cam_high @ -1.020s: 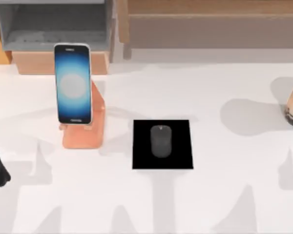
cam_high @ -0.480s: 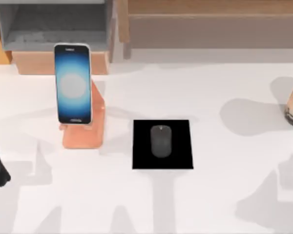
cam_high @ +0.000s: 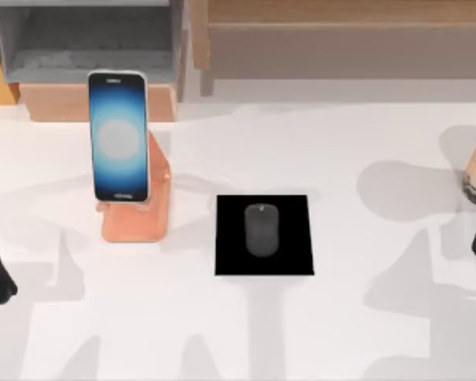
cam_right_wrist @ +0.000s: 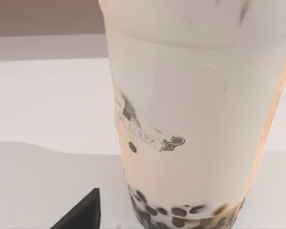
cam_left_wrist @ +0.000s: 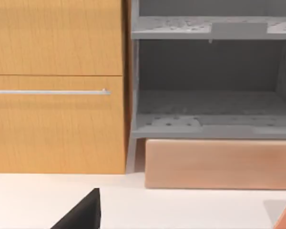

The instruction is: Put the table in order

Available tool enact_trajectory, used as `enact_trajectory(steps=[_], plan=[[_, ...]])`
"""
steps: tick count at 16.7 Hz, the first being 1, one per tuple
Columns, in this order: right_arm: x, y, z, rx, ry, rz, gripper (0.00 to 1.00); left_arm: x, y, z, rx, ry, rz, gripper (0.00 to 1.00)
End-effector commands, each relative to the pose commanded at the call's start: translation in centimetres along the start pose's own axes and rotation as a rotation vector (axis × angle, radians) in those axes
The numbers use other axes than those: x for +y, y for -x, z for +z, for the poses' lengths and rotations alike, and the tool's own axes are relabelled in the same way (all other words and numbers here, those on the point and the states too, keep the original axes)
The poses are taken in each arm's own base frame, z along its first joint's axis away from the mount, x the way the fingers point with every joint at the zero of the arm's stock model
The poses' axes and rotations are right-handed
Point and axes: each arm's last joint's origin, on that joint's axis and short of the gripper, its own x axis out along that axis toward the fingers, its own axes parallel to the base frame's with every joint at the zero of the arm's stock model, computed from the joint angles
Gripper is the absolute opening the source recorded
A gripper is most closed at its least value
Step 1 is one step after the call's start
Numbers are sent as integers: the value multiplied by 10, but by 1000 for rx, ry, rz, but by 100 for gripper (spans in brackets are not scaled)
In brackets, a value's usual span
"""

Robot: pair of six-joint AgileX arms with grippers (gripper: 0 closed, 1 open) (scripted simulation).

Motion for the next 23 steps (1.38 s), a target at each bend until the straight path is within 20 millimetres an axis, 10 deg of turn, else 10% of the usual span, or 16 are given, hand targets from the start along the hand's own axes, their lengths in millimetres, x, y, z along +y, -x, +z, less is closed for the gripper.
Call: enact_trajectory(steps=[23], plan=[[8, -66, 14, -180, 35, 2, 100, 0, 0, 0, 0, 0, 0, 100]])
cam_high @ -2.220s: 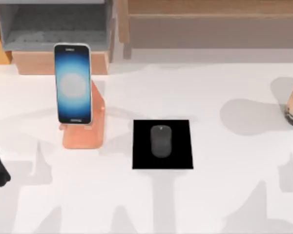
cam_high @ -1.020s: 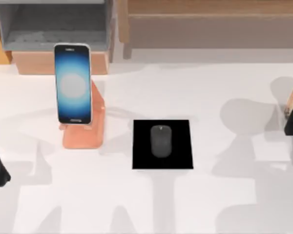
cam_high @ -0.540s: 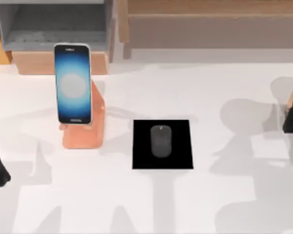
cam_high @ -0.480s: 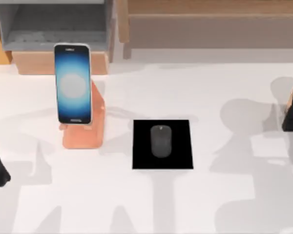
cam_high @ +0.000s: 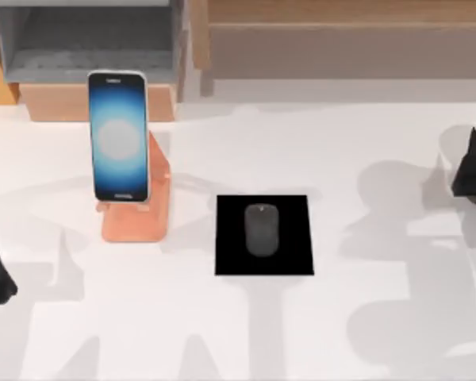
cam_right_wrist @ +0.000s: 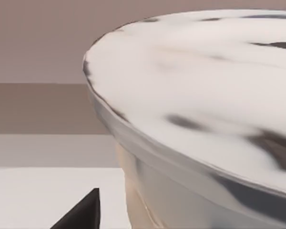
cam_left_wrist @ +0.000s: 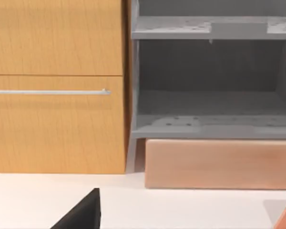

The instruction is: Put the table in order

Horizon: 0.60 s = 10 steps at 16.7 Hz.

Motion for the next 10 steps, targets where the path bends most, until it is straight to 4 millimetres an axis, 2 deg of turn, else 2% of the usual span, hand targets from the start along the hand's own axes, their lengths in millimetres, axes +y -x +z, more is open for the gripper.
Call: enact_trajectory(steps=[1, 10], plan=[[0, 0, 0, 0, 0, 0, 100, 0, 0, 0, 0, 0, 0, 100], [0, 0, 0, 0, 0, 0, 32, 0, 0, 0, 0, 0, 0, 100]])
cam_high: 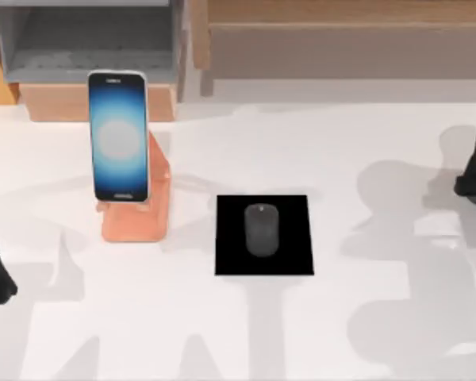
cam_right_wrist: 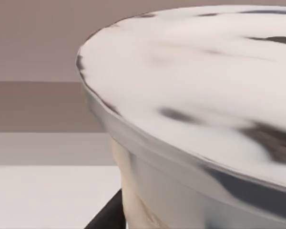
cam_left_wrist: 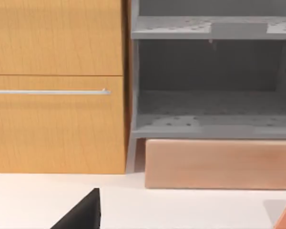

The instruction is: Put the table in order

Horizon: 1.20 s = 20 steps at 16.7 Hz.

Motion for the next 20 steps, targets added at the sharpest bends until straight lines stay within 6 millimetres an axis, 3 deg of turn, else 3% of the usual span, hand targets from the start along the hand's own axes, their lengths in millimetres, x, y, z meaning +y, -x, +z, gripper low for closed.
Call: enact_trajectory(steps=[4, 5, 20], plan=[[0, 0, 0, 0, 0, 0, 2, 0, 0, 0, 0, 0, 0, 100], [0, 0, 0, 0, 0, 0, 0, 0, 0, 0, 0, 0, 0, 100], [0, 1, 10, -1, -1, -1, 0, 0, 0, 0, 0, 0, 0, 100]])
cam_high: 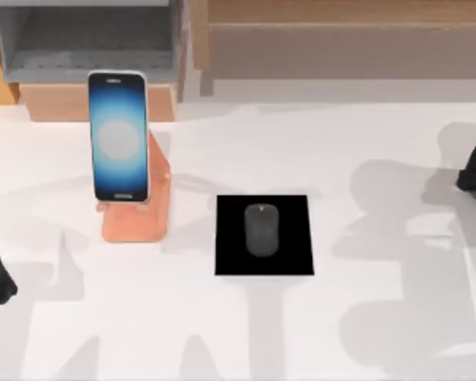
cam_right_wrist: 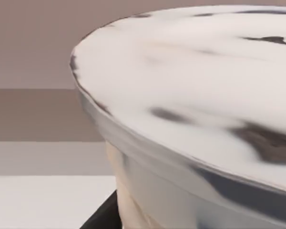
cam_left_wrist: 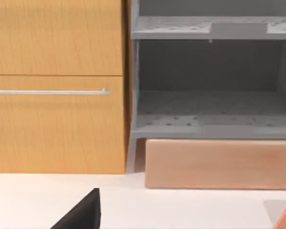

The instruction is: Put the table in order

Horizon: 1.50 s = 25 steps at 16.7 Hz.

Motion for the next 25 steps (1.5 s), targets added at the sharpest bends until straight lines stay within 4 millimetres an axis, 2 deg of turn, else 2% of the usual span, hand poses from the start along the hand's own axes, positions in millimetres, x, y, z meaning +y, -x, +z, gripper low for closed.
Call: enact_trajectory(steps=[4, 9, 16, 20, 25], plan=[[-1, -3, 4, -22, -7, -3, 0, 0, 0, 0, 0, 0, 0, 100], [-4, -22, 48, -160, -75, -7, 0, 0, 0, 0, 0, 0, 0, 100], [-11, -48, 121, -287, -113, 2, 0, 0, 0, 0, 0, 0, 0, 100], [-18, -68, 151, -294, -113, -17, 0, 0, 0, 0, 0, 0, 0, 100], [-24, -98, 168, -239, -88, -33, 0, 0, 0, 0, 0, 0, 0, 100]])
